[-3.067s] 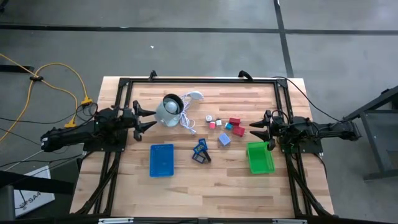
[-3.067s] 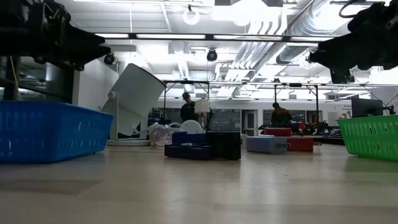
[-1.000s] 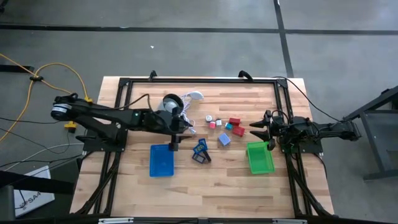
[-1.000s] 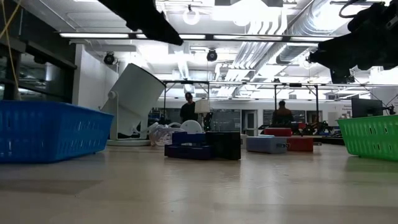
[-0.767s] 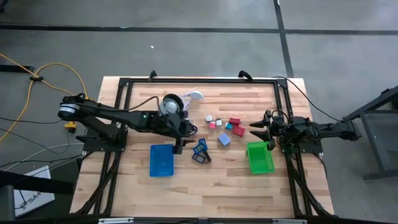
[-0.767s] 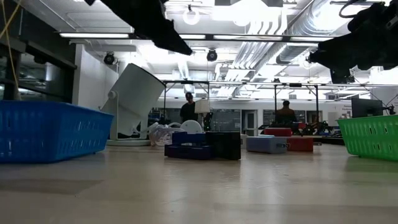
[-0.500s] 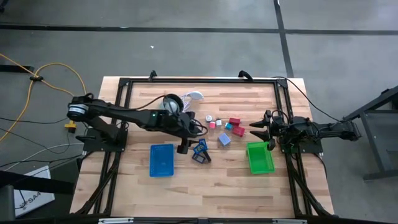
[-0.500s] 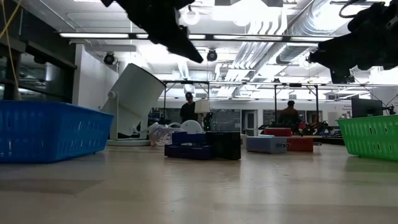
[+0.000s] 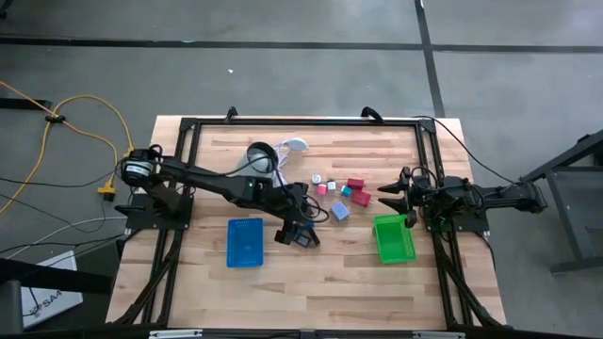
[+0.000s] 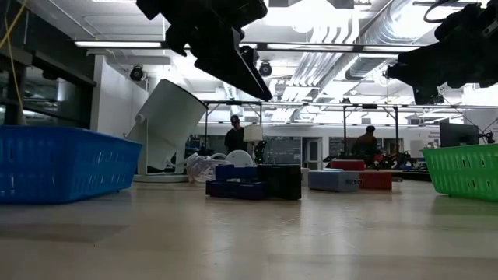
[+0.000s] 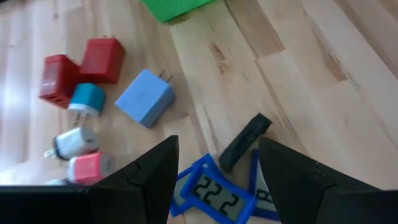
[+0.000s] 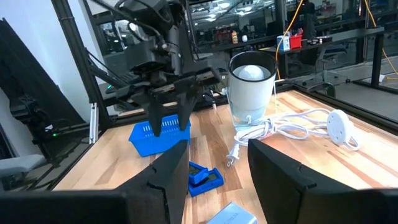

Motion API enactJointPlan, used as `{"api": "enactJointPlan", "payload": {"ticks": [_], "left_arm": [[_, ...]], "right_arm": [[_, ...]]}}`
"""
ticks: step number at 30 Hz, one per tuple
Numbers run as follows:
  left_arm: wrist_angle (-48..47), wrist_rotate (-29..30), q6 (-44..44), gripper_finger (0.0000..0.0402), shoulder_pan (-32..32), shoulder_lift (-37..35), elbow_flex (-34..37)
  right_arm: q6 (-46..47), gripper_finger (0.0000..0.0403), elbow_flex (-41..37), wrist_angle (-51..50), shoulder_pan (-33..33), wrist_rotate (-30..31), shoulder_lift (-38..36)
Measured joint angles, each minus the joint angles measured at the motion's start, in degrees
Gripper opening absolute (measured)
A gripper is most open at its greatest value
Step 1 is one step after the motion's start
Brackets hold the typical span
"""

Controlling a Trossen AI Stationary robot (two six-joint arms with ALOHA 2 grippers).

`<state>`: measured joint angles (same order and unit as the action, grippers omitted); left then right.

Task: Pick & Place Office items
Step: Put the blue digital timer into the blue bin

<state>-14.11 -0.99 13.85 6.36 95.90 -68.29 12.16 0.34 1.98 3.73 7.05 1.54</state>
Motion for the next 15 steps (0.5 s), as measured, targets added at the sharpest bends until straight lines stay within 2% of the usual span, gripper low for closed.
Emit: {"api": "enactJointPlan", "payload": {"ticks": [3,8,15], "left_arm": [[-0.1,-1.8,-0.2,0.0211,0.3,0.4,0.0],[-0.6,-1.3,-2.5,0.0211,0.2,0.4,0.0],[-1.5,7.3,-10.0,0.0211,0.5,0.4,0.0]], "right_arm": [[0.0,0.0153,0.0,0.0,0.0,0.0,0.0],[0.0,0.0153,0.0,0.0,0.0,0.0,0.0],[0.0,0.0153,0.0,0.0,0.0,0.0,0.0]]}}
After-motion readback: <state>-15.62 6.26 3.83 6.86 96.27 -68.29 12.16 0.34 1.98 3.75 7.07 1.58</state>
